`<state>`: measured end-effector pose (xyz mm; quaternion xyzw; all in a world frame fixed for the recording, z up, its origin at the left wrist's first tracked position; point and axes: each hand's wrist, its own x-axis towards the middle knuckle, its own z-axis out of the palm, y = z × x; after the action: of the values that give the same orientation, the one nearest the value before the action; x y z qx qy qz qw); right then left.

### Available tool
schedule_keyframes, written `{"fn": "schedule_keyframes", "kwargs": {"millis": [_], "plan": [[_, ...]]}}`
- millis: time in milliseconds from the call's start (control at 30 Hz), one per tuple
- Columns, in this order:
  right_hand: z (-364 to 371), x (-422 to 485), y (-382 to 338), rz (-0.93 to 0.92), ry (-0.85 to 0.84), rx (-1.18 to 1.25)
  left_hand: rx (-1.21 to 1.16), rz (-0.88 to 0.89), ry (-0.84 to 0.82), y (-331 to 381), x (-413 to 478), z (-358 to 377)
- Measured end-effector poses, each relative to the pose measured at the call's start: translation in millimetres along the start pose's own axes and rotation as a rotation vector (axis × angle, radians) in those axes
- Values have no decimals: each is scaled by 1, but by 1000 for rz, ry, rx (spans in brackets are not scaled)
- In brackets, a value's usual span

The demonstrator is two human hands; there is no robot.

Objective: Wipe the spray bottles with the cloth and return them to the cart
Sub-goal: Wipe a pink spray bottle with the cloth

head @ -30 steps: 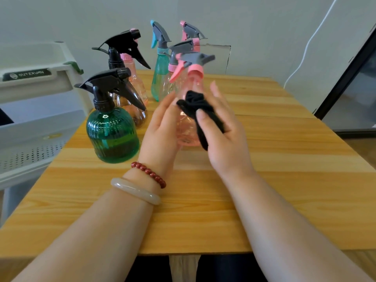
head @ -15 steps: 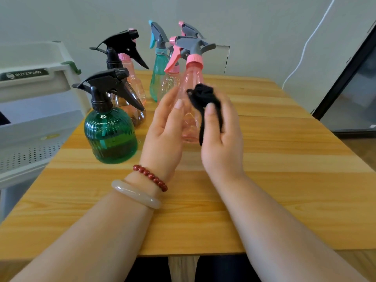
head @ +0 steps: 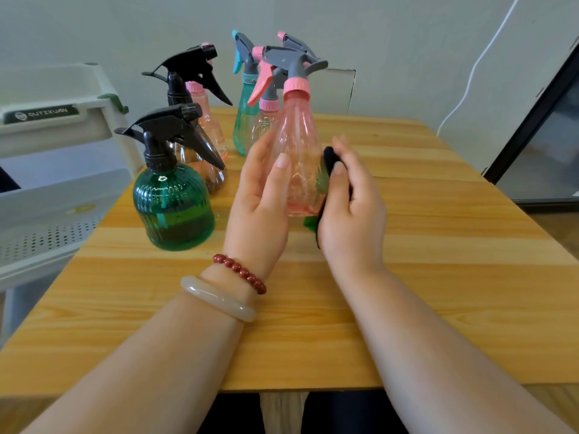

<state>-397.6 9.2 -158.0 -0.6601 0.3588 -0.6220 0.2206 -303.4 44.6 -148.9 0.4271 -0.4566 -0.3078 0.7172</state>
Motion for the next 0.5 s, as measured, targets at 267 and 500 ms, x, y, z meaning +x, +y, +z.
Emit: {"fn": "schedule_keyframes", "kwargs": {"millis": [267, 500], "plan": [[5, -5, -4, -380, -96, -65, 2, 30, -25, 2, 0, -5], [1, -8, -6, -352, -107, -43, 80, 25, 21, 1, 1, -3]]}}
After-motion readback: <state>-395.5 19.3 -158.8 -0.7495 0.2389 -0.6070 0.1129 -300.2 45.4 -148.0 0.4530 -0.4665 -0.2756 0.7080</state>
